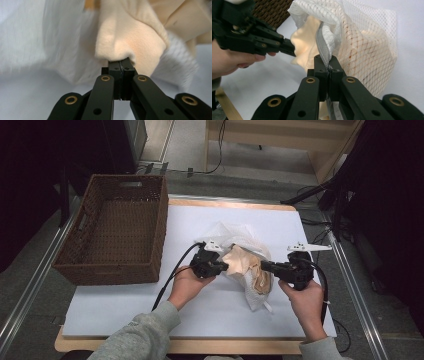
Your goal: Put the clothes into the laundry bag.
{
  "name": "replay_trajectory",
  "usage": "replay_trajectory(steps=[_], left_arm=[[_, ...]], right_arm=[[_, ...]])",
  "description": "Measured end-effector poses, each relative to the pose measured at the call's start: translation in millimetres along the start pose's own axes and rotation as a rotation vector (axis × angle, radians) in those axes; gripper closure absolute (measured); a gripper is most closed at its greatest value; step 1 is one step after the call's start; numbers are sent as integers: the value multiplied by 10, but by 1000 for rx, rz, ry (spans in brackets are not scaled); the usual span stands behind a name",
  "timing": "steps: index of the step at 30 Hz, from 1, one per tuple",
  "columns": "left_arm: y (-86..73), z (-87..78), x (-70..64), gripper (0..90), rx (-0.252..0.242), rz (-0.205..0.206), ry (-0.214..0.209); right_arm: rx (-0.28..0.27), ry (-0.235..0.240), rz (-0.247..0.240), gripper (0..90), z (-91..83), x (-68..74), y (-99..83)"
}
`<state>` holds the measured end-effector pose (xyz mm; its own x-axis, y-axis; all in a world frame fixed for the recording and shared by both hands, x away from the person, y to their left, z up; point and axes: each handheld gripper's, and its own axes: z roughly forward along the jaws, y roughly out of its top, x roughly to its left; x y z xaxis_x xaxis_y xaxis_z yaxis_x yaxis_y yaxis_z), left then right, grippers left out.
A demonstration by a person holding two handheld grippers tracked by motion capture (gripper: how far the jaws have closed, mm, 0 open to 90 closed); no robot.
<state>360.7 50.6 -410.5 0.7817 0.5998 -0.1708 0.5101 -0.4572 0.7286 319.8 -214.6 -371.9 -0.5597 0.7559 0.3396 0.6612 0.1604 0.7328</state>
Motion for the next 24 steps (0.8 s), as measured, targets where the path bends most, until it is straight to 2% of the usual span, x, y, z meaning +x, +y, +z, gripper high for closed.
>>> replay_trajectory(steps=[1,4,7,10,14,18,21,24], left_arm=[[0,0,0,900,0,0,0],[168,66,-73,900,29,34,-1],[235,102,-140,900,23,46,-7],[375,175,-285,900,27,90,-18],[513,283,-397,900,33,113,-16],[607,364,-512,900,44,148,-32],[617,443,-504,900,76,141,-41],[611,522,-442,900,82,118,-45]], right_arm=[[0,0,0,888,0,0,0],[0,-1,0,888,2,9,7],[-1,0,1,888,2,9,9],[-7,2,6,887,-3,-3,12],[-8,3,7,887,-14,7,13],[-27,2,9,887,-53,1,11],[-43,-1,18,887,-101,-12,9],[-51,-6,24,887,-135,-29,1]])
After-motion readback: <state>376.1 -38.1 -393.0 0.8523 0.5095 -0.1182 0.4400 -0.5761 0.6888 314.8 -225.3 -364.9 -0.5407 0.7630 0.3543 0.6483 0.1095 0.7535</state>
